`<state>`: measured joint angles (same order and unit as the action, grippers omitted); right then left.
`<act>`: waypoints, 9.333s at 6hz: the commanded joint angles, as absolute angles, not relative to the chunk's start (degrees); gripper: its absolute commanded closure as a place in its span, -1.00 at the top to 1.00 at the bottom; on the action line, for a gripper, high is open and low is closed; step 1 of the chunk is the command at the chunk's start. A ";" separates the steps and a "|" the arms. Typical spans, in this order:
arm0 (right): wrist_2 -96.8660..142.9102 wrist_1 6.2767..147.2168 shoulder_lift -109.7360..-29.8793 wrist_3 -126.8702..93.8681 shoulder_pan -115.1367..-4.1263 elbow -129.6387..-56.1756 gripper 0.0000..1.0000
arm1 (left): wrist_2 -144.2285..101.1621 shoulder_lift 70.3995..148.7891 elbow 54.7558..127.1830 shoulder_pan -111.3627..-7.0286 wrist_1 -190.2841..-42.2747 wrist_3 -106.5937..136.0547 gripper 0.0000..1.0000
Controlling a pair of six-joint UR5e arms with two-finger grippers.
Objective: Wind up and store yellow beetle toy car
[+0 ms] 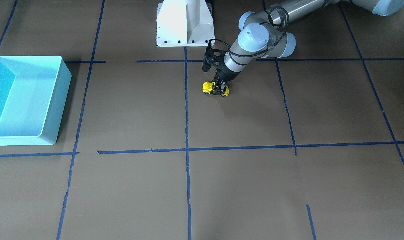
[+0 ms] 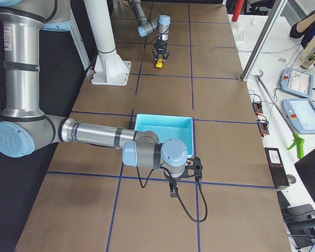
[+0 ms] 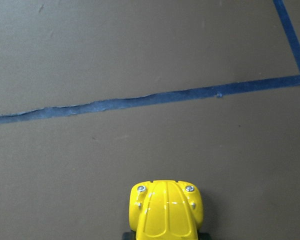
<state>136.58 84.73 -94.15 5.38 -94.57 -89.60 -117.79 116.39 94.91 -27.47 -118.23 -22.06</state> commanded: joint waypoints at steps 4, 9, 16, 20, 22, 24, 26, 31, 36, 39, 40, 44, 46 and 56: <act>136.67 84.81 -93.69 5.19 -94.39 -89.74 1.00 | -117.95 114.43 95.89 -27.60 -119.00 -22.15 -1.00; 136.93 84.81 -93.87 5.19 -94.39 -89.74 1.00 | -119.88 112.59 95.10 -28.65 -121.90 -22.15 -1.00; 137.20 84.81 -93.96 5.19 -94.39 -89.74 1.00 | -119.97 108.91 96.94 -30.41 -122.34 -22.32 1.00; 137.20 85.16 -94.13 5.27 -94.39 -91.22 1.00 | -119.71 107.67 98.44 -31.99 -121.29 -22.50 1.00; 136.58 85.60 -93.43 5.27 -92.65 -92.10 1.00 | -119.71 107.58 100.01 -32.17 -118.14 -22.59 1.00; 135.80 106.20 -88.28 5.80 -90.43 -102.59 1.00 | -119.62 106.44 102.38 -32.52 -113.94 -23.73 1.00; 135.44 108.98 -89.03 6.06 -90.97 -109.30 1.00 | -119.09 106.17 106.07 -32.43 -104.28 -23.56 1.00; 134.30 103.32 -86.93 10.36 -73.29 -121.46 1.00 | -119.09 105.56 108.87 -34.97 -95.77 -23.55 1.00; 120.64 86.44 -83.76 10.11 -41.13 -127.53 1.00 | -117.68 103.98 109.78 -46.03 -81.12 -18.93 1.00; 112.50 84.73 -81.13 9.40 -26.14 -127.00 1.00 | -126.51 100.39 107.94 -53.32 -79.63 -7.79 1.00; 112.59 84.73 -80.34 9.40 -24.54 -126.22 1.00 | -128.56 98.63 107.93 -57.96 -79.63 -4.25 1.00; 112.41 84.81 -73.42 9.32 -23.73 -118.33 1.00 | -139.75 93.62 105.03 -72.48 -79.72 5.80 1.00; 111.72 84.73 -69.79 9.40 -22.77 -113.13 1.00 | -139.74 91.95 103.46 -77.84 -79.63 5.80 1.00; 100.64 77.88 -67.06 4.93 -18.20 -103.55 1.00 | -132.45 81.65 102.22 -87.10 -87.80 4.92 1.00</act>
